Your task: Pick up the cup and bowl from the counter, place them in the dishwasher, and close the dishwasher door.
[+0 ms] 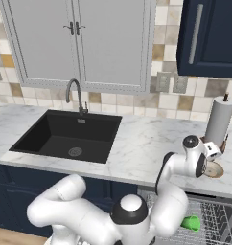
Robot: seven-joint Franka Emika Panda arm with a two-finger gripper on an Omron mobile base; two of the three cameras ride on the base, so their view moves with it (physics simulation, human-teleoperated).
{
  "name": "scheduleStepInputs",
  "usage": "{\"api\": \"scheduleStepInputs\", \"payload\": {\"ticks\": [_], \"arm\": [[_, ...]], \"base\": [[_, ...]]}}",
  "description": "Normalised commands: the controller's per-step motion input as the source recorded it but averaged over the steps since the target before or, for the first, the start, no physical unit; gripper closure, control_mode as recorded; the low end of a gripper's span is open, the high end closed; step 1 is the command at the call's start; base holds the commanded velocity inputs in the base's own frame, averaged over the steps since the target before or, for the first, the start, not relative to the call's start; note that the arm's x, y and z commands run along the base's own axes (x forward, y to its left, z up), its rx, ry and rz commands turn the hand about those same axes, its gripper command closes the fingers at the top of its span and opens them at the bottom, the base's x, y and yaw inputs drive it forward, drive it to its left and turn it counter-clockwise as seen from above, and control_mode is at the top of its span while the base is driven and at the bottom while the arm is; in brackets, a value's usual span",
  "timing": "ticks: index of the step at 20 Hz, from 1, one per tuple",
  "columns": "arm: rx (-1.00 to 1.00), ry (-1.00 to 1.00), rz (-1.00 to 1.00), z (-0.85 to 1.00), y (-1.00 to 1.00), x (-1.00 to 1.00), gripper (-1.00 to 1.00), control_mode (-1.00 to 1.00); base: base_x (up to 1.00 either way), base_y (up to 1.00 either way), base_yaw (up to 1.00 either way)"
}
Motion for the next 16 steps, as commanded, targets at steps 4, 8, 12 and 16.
{"api": "scheduleStepInputs", "payload": {"ticks": [4, 8, 12, 16], "arm": [[0.00, 0.00, 0.00, -0.39, -0.04, 0.00, -1.00, -1.00], [0.00, 0.00, 0.00, -0.55, 0.00, 0.00, -1.00, -1.00], [0.00, 0.00, 0.00, -0.63, 0.00, -0.02, -1.00, -1.00], [0.00, 0.00, 0.00, -0.69, 0.00, -0.11, -1.00, -1.00]], "base": [[0.00, 0.00, 0.00], [0.00, 0.00, 0.00], [0.00, 0.00, 0.00], [0.00, 0.00, 0.00]]}}
